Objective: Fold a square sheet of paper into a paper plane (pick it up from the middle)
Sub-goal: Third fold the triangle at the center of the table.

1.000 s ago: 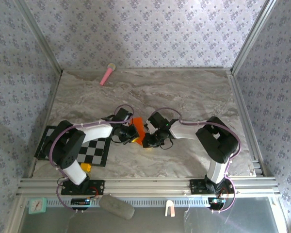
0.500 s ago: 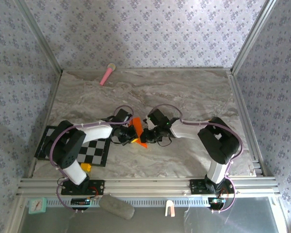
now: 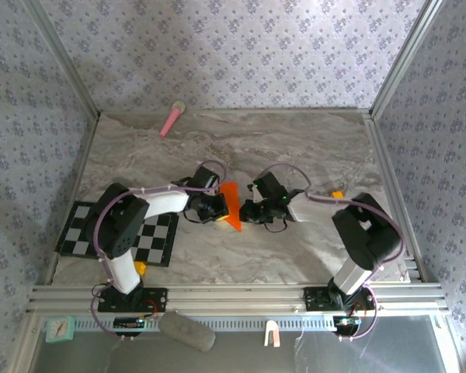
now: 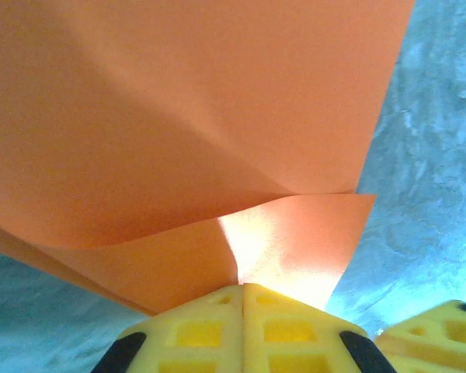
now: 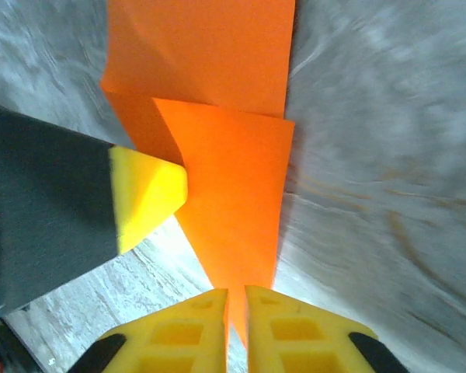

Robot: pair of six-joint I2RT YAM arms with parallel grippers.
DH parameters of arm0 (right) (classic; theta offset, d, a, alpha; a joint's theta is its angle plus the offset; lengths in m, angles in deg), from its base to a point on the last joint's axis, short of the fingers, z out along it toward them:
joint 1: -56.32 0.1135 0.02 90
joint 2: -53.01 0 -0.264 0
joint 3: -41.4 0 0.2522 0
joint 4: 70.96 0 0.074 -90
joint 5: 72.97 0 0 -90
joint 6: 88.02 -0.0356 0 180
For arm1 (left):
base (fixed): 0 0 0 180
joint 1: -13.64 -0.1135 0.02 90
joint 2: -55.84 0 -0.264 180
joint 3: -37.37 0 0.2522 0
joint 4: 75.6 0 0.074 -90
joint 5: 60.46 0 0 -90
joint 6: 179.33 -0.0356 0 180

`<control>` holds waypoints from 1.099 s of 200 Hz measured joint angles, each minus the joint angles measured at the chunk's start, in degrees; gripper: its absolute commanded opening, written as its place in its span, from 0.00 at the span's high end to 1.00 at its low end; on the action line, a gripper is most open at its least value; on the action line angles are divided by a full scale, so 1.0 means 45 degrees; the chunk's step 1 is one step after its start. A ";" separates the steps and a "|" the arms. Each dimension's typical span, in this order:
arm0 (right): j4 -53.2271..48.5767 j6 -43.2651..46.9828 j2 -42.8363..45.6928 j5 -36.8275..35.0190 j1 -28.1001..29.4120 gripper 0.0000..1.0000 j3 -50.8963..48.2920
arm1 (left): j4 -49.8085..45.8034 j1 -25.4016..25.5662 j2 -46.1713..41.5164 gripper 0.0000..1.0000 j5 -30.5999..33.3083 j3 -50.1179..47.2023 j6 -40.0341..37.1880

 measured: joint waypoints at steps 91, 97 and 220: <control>0.0136 0.0185 -0.0379 0.0282 -0.0335 0.87 0.0282 | -0.0189 0.0005 0.0685 0.93 -0.0884 0.1171 -0.1860; 0.0131 0.0185 -0.0529 0.0325 -0.0282 0.88 0.0384 | -0.0214 0.0000 0.0699 0.93 -0.0884 0.1171 -0.1860; -0.0379 0.1064 -0.2127 0.0321 -0.0155 0.88 0.1443 | -0.0393 0.0000 0.0801 0.93 -0.0442 0.0962 -0.1690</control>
